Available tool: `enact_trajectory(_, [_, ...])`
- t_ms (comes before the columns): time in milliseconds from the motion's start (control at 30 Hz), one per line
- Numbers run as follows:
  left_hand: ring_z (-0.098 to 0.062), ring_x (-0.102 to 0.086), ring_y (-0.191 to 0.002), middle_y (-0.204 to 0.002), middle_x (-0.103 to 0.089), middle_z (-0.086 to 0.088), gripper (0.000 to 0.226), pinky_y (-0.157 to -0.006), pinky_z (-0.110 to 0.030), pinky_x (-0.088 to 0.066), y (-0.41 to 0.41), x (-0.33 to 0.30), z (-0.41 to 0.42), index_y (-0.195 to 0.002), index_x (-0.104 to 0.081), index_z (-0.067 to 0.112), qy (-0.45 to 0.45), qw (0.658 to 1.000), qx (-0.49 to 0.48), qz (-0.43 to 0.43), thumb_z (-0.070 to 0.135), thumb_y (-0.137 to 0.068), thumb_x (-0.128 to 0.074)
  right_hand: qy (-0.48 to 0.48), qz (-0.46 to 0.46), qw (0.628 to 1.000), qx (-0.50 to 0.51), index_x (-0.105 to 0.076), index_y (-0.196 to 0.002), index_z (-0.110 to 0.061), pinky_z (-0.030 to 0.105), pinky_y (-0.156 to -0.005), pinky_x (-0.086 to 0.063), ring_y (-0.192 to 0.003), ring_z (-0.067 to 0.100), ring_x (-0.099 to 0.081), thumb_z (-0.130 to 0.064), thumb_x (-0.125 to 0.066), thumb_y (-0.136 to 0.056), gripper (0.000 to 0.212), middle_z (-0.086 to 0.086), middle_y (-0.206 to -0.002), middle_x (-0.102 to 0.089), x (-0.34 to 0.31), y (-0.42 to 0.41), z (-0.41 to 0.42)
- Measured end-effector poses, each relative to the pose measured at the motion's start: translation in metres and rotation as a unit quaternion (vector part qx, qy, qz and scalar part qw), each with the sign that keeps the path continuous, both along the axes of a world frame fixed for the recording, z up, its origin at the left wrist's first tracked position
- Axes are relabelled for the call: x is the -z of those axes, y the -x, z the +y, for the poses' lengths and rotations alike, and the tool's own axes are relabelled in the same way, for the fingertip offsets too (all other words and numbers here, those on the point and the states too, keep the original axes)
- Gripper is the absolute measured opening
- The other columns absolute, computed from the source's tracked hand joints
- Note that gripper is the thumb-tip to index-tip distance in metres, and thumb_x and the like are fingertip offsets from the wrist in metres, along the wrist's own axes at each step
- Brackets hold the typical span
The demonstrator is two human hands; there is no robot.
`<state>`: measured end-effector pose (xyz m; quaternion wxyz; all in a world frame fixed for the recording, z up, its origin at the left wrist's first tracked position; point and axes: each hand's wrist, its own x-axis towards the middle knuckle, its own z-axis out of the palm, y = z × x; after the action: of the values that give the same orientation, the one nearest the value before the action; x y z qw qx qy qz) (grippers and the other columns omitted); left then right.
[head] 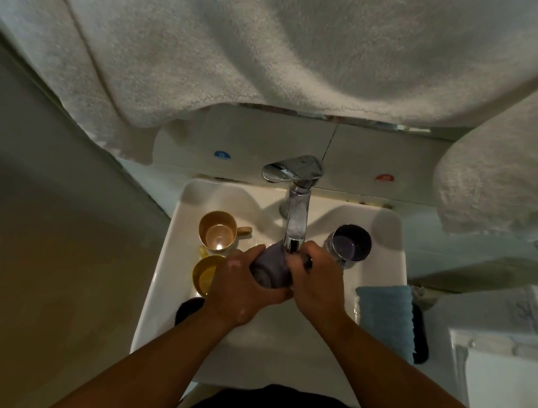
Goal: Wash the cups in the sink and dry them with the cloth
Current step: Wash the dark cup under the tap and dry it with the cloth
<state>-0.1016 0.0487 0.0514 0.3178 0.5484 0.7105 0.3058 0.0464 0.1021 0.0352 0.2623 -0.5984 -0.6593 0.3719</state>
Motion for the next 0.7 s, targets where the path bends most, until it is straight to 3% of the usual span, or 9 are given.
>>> enact_trajectory(67, [0.019, -0.051, -0.082, -0.106, -0.069, 0.008, 0.079, -0.071, 0.002, -0.042, 0.0, 0.001, -0.001, -0.125, -0.065, 0.019, 0.009, 1.0, -0.007, -0.01, 0.045, -0.058, -0.096, 0.076, 0.079, 0.993, 0.031, -0.061, -0.098, -0.031, 0.031, -0.07, -0.056, -0.081, 0.008, -0.067, -0.049, -0.062, -0.087, 0.022, -0.009, -0.088, -0.068, 0.006, -0.001, 0.0])
enact_trajectory(167, [0.022, -0.047, -0.087, -0.109, -0.057, 0.017, 0.08, -0.076, 0.004, -0.039, 0.002, 0.004, -0.005, -0.131, -0.06, 0.019, 0.015, 0.999, -0.017, -0.034, 0.035, -0.061, -0.096, 0.221, 0.185, 0.958, 0.012, -0.062, -0.115, -0.026, 0.043, -0.084, -0.061, -0.098, 0.018, -0.072, -0.058, -0.075, -0.077, 0.051, -0.002, -0.104, -0.073, 0.013, -0.01, 0.001])
enact_trajectory(233, [0.018, -0.049, -0.095, -0.117, -0.053, 0.019, 0.087, -0.078, 0.005, -0.038, 0.003, 0.009, -0.007, -0.138, -0.054, 0.02, 0.031, 0.998, -0.014, -0.056, 0.032, -0.063, -0.096, 0.242, 0.211, 0.947, -0.008, -0.067, -0.109, -0.021, 0.05, -0.089, -0.059, -0.097, 0.02, -0.072, -0.055, -0.081, -0.073, 0.052, 0.002, -0.101, -0.075, 0.013, -0.017, 0.001])
enact_trajectory(300, [0.011, -0.051, -0.102, -0.121, -0.05, 0.026, 0.09, -0.078, 0.001, -0.041, 0.003, 0.01, -0.007, -0.142, -0.044, 0.032, 0.078, 0.993, 0.005, -0.091, 0.037, -0.066, -0.093, 0.225, 0.217, 0.95, -0.002, -0.066, -0.109, -0.022, 0.048, -0.088, -0.06, -0.095, 0.017, -0.071, -0.049, -0.087, -0.067, 0.055, -0.002, -0.1, -0.074, 0.009, -0.024, 0.003])
enact_trajectory(433, [0.0, -0.061, -0.111, -0.124, -0.061, 0.021, 0.076, -0.085, -0.014, -0.053, 0.005, 0.011, -0.003, -0.131, -0.044, 0.042, 0.156, 0.969, 0.054, -0.186, 0.031, -0.072, -0.091, 0.219, 0.266, 0.938, -0.043, -0.066, -0.12, -0.02, 0.035, -0.085, -0.058, -0.102, 0.017, -0.069, -0.032, -0.08, -0.075, 0.048, -0.002, -0.106, -0.074, 0.004, -0.031, 0.007])
enact_trajectory(500, [-0.008, -0.061, -0.117, -0.127, -0.062, 0.015, 0.08, -0.09, -0.021, -0.055, 0.009, 0.013, -0.001, -0.136, -0.045, 0.037, 0.169, 0.966, 0.076, -0.183, 0.028, -0.071, -0.091, 0.247, 0.314, 0.915, -0.059, -0.069, -0.115, -0.014, 0.031, -0.08, -0.056, -0.098, 0.02, -0.07, -0.023, -0.075, -0.086, 0.032, 0.004, -0.103, -0.074, 0.002, -0.033, 0.008])
enact_trajectory(567, [-0.011, -0.058, -0.12, -0.129, -0.058, 0.014, 0.086, -0.091, -0.02, -0.052, 0.014, 0.014, 0.0, -0.141, -0.041, 0.031, 0.179, 0.967, 0.093, -0.155, 0.024, -0.072, -0.09, 0.269, 0.337, 0.9, -0.063, -0.073, -0.107, -0.014, 0.031, -0.078, -0.055, -0.096, 0.022, -0.069, -0.021, -0.065, -0.093, 0.018, 0.007, -0.101, -0.073, 0.0, -0.037, 0.007])
enact_trajectory(700, [-0.014, -0.054, -0.123, -0.135, -0.053, 0.009, 0.094, -0.092, -0.021, -0.051, 0.017, 0.015, 0.0, -0.146, -0.034, 0.029, 0.178, 0.97, 0.093, -0.137, 0.018, -0.072, -0.09, 0.292, 0.338, 0.895, -0.021, -0.073, -0.112, -0.006, 0.033, -0.081, -0.057, -0.108, 0.03, -0.068, -0.009, -0.054, -0.099, 0.023, 0.012, -0.112, -0.073, 0.0, -0.042, 0.006])
